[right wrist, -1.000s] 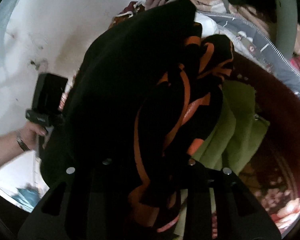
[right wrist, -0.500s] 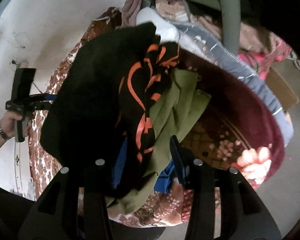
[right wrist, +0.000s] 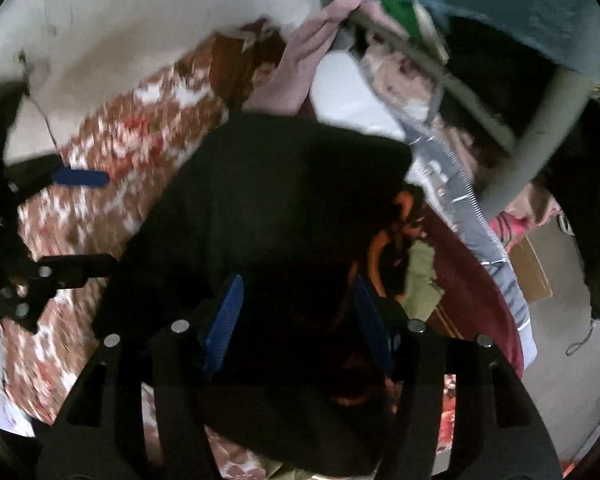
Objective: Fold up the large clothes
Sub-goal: 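Carry the hoodie to the clothes pile and lower it onto the green garment, then open both grippers and withdraw from the placed hoodie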
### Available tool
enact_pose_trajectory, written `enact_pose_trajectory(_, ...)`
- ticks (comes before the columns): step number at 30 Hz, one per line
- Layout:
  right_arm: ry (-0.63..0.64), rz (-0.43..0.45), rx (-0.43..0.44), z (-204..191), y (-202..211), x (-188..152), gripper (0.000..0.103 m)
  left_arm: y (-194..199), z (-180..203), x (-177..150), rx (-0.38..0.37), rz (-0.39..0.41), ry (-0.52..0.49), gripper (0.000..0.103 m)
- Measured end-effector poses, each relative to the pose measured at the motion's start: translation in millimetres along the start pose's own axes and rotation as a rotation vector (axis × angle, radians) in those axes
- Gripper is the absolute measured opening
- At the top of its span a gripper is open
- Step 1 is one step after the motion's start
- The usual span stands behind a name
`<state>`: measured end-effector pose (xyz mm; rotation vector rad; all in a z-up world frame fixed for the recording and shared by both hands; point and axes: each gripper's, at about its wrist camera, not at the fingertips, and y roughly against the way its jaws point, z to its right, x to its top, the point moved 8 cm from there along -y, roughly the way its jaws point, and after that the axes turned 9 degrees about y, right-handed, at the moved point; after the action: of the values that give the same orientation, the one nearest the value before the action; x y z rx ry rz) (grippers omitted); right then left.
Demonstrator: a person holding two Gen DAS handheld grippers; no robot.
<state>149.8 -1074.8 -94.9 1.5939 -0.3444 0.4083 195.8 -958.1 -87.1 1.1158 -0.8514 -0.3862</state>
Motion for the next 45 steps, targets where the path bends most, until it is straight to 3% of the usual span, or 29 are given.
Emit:
enact_pose_trajectory(3,0.005,-0.053,-0.004,0.6,-22.7,-29.7,0.058,-12.3,3.9,-4.6,-0.003,-0.021,0.024,0.098)
enact_pose_trajectory(7,-0.027,-0.059,0.008,12.0,-28.6,-66.8,0.057,-32.6,13.0,-15.7,-0.004,-0.060,0.020,0.097)
enact_pose_trajectory(11,-0.033,-0.068,0.006,19.6,-27.0,-95.0,0.057,-45.1,26.9,-26.8,0.005,-0.064,-0.049,0.098)
enact_pose_trajectory(14,-0.096,-0.076,0.042,28.2,-25.8,-115.5,0.057,-50.2,36.2,-37.1,0.063,-0.045,-0.152,0.098)
enact_pose_trajectory(18,-0.077,-0.091,0.027,27.4,-25.2,-138.9,0.057,-47.8,39.5,-46.3,0.089,-0.045,-0.193,0.099)
enact_pose_trajectory(21,-0.139,-0.104,0.046,31.4,-19.6,-158.9,0.057,-41.1,32.9,-49.4,0.104,-0.054,-0.133,0.099)
enact_pose_trajectory(24,-0.081,-0.100,-0.011,27.9,-3.1,-159.0,0.059,-19.5,27.2,-48.0,0.149,-0.033,-0.043,0.098)
enact_pose_trajectory(29,-0.142,0.022,-0.035,25.0,48.5,-142.3,0.092,29.3,43.5,-42.8,0.185,0.050,-0.023,0.098)
enact_pose_trajectory(34,-0.179,0.077,-0.065,12.8,75.5,-132.7,0.098,64.8,56.4,-43.4,0.200,0.118,-0.024,0.098)
enact_pose_trajectory(40,-0.176,0.084,-0.125,-11.8,96.7,-141.5,0.098,94.2,68.4,-57.9,0.183,0.158,-0.009,0.098)
enact_pose_trajectory(45,-0.261,0.116,-0.130,-31.5,122.8,-153.5,0.098,121.2,70.2,-78.1,0.149,0.219,0.029,0.098)
